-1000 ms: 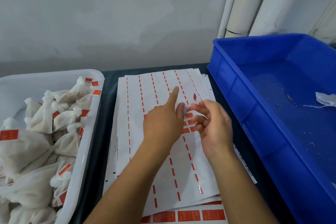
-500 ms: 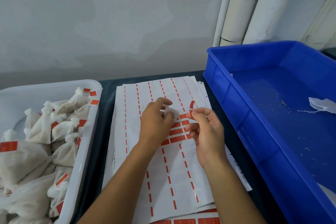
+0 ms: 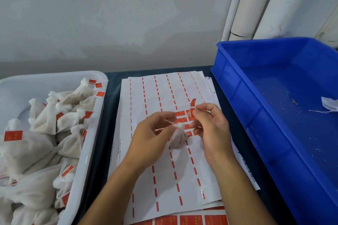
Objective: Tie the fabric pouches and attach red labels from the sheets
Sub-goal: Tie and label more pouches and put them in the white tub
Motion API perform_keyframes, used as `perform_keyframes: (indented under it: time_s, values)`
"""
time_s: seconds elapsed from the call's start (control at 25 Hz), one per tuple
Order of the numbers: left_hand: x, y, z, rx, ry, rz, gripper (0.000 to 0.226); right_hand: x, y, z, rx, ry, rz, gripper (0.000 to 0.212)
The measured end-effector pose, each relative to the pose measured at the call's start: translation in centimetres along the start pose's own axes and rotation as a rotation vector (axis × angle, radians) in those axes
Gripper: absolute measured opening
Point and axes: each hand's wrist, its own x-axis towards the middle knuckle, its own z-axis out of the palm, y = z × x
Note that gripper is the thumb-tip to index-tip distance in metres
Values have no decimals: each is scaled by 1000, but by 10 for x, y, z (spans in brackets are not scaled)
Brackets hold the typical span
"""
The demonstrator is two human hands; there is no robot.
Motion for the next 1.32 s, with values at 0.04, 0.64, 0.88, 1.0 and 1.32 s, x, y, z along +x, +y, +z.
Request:
perform_keyframes:
  time_s: [0.04, 0.64, 0.88, 1.0, 1.32]
  values:
    - [-4, -3, -1, -19, 33, 40, 30, -1, 0, 2, -23, -31, -12, 10]
    - [-16, -6, -12, -332, 171, 193, 31, -16, 9, 16, -111, -296, -91, 11]
    - [-21, -5, -13, -345, 119, 114, 31, -16, 4, 13, -128, -346, -256, 12]
    - [-22, -4, -14, -384, 76, 117, 26, -18, 3, 15, -149, -422, -332, 13]
    - [-24, -4, -16, -319, 11, 172, 32, -24, -7, 12, -232, -477, -315, 19]
